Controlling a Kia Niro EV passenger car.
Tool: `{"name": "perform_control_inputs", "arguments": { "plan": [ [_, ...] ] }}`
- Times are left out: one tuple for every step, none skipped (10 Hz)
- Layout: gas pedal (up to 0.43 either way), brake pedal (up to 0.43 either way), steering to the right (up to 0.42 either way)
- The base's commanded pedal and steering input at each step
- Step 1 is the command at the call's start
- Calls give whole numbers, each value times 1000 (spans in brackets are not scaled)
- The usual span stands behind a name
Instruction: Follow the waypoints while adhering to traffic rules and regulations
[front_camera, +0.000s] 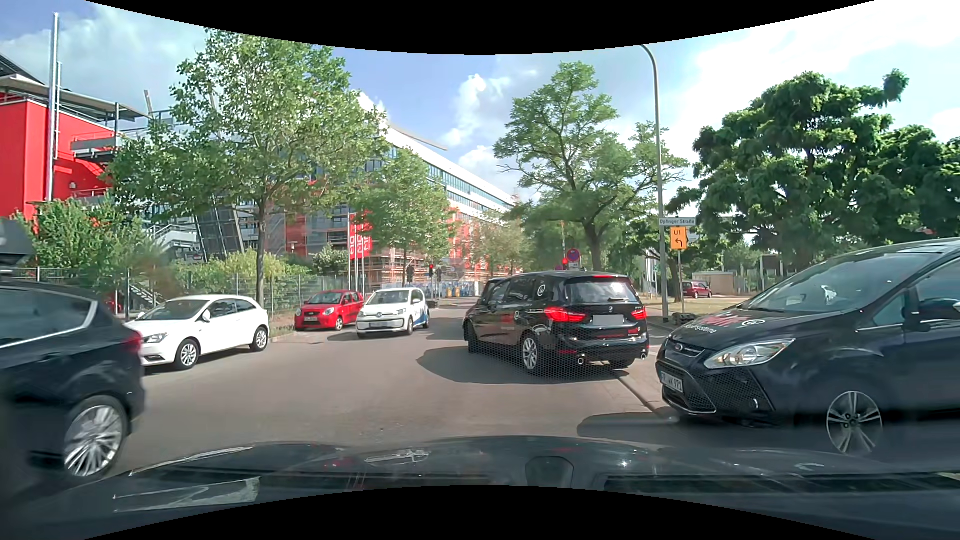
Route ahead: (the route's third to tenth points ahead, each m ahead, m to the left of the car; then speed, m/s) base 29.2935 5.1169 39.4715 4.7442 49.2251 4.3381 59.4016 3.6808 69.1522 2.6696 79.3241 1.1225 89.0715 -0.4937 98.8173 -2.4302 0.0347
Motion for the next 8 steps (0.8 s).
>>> {"name": "perform_control_inputs", "arguments": {
  "plan": [
    [0,287,0],
    [0,299,0],
    [0,305,0],
    [0,305,0],
    [0,311,0],
    [0,311,0],
    [0,317,0],
    [0,317,0]
  ]
}}
